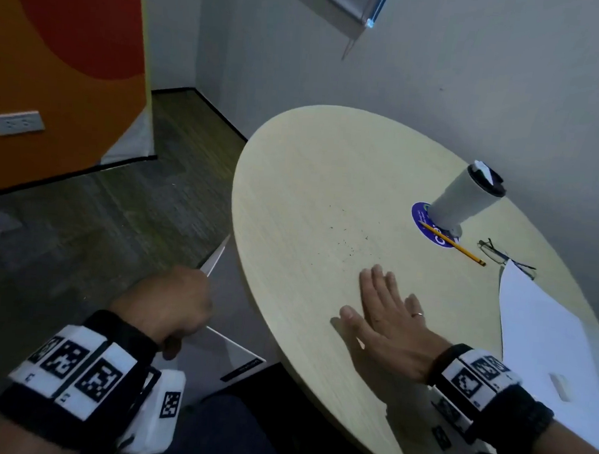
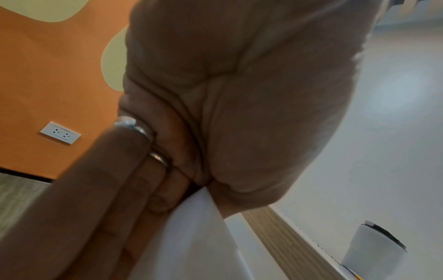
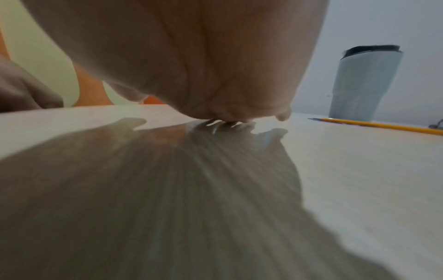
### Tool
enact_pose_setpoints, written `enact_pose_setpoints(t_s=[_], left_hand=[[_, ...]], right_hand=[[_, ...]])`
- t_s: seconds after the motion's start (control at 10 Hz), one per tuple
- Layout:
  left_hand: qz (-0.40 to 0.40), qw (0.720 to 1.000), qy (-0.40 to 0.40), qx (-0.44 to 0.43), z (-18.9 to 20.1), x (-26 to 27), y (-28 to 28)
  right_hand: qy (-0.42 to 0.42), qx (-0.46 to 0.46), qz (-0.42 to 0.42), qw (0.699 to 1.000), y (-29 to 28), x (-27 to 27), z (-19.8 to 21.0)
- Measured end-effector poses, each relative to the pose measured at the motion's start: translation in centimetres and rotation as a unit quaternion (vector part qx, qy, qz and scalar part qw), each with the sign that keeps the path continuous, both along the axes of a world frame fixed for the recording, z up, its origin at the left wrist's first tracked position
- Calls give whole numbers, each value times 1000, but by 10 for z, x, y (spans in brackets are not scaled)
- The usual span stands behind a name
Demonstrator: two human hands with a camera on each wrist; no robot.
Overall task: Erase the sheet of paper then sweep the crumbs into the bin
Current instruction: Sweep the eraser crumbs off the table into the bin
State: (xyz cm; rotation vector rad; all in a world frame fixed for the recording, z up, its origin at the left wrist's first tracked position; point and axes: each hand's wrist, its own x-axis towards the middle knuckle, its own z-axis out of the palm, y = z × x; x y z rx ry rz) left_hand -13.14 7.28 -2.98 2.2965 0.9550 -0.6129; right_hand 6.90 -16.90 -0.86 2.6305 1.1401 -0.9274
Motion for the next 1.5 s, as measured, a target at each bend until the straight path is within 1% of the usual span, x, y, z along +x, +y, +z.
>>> enact_pose_setpoints(t_s=[0.1, 0.2, 0.3, 0.4, 0.5, 0.6, 0.7, 0.8, 0.9, 1.0, 1.1, 1.2, 1.3, 1.4, 1.5], left_hand=[[-1, 1000, -1, 2, -1, 0, 2], [9, 1000, -5, -1, -4, 0, 5], [12, 1000, -7, -9, -4, 1, 2], [12, 1000, -9, -4, -4, 1, 1], [7, 1000, -6, 8, -3, 1, 1], [12, 1000, -7, 6, -3, 1, 2], [14, 1000, -14, 15, -4, 1, 2], [13, 1000, -3, 25, -6, 1, 4], [5, 999, 5, 39, -7, 2, 6], [2, 1000, 10, 17, -8, 2, 7], [-1, 1000, 12, 18, -9, 2, 7], [-20, 999, 14, 32, -10, 0, 5], [-19, 999, 9, 38, -10, -1, 5], [-16, 999, 10, 36, -13, -1, 6], [-22, 999, 5, 39, -13, -2, 6]], right_hand=[[-8, 23, -35, 999, -10, 15, 6], [-60, -1, -140, 988, -30, 46, 10], [-78, -46, -177, 980, -37, 54, 4], [-74, -25, -52, 996, -30, 31, -6], [-34, 3, 38, 999, -22, 16, -3], [-68, 16, -45, 997, -18, 47, 2], [-81, -7, -119, 990, -11, 69, 2], [-64, -6, 29, 997, -4, 47, -5], [-35, 6, 109, 993, 4, 38, -1], [-76, 25, -9, 997, 7, 77, 4], [-92, -4, -84, 992, 10, 96, 2], [-45, -31, -6, 998, 11, 82, -3], [-44, -9, 95, 995, 9, 70, 2], [-67, 7, 24, 997, 13, 91, 6], [-90, -29, -42, 995, 17, 114, 5]])
